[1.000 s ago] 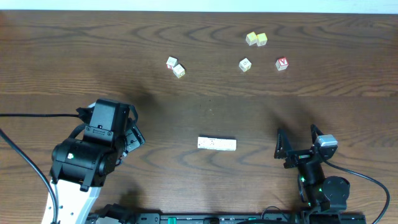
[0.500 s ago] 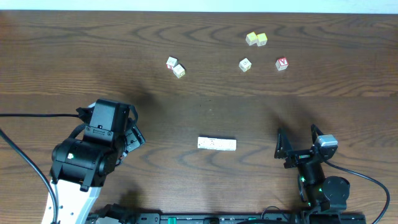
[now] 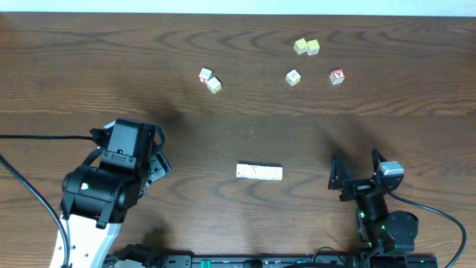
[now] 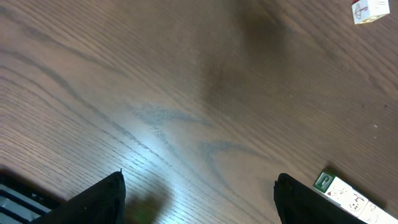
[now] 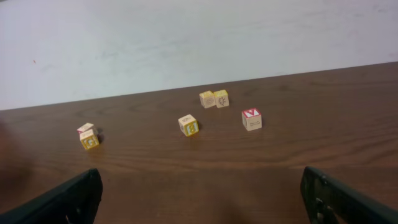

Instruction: Lift 4 blocks

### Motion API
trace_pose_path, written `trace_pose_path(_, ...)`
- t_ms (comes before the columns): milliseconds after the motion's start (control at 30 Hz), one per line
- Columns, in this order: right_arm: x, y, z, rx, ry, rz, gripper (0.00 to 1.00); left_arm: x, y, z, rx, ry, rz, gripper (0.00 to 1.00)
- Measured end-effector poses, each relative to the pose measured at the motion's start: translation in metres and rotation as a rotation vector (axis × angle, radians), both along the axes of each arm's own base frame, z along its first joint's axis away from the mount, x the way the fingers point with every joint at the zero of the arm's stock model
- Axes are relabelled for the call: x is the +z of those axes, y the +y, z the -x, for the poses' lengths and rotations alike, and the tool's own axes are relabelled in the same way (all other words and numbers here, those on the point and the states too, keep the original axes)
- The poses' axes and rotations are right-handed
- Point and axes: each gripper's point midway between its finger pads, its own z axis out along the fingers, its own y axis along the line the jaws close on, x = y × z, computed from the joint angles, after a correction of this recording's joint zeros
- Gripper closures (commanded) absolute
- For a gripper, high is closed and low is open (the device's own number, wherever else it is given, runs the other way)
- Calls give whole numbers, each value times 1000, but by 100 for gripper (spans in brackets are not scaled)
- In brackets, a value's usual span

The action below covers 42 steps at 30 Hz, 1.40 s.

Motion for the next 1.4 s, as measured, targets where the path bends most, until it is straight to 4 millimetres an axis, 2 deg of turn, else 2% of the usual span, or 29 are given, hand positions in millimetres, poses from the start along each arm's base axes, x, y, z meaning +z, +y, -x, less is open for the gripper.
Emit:
trace_pose_path(167,0,0,0,0,0,0,1,1,1,-2,4,-7,-7,23)
trace_pose_path(233,0,0,0,0,0,0,1,7,1,-10,9,-67,-4,23)
trace_pose_path(333,0,0,0,-2,0,0,1,12,3,-6,-8,-145,3,23)
trace_pose_path(433,0,-1,0,-3,0,1,1,17,2,-6,-83,-270,5,23)
trace_pose_path(567,0,-1,0,-5,-1,1,1,23,-8,-16,-249,-504,34,23)
trace_pose_path(700,0,-1,0,-7,0,1,1,16,-8,-10,-354,-662,14,23)
trace_pose_path(733,0,-1,0,-7,0,1,1,9,-9,-7,-378,-688,5,23)
trace_pose_path(833,0,-1,0,-7,0,1,1,5,-14,-12,-418,-765,-6,23)
trace_pose_path(1000,0,-1,0,-8,0,1,1,29,-17,-21,-429,-997,-39,23)
trace_pose_path(1100,0,-2,0,-9,0,1,1,36,-17,-22,-430,-1083,-56,23)
trace_pose_path(1233,0,-2,0,-10,1,1,1,27,-14,-22,-417,-1112,-70,23)
trace_pose_path(1400,0,-2,0,-11,0,1,1,13,3,-27,-319,-1141,-63,23)
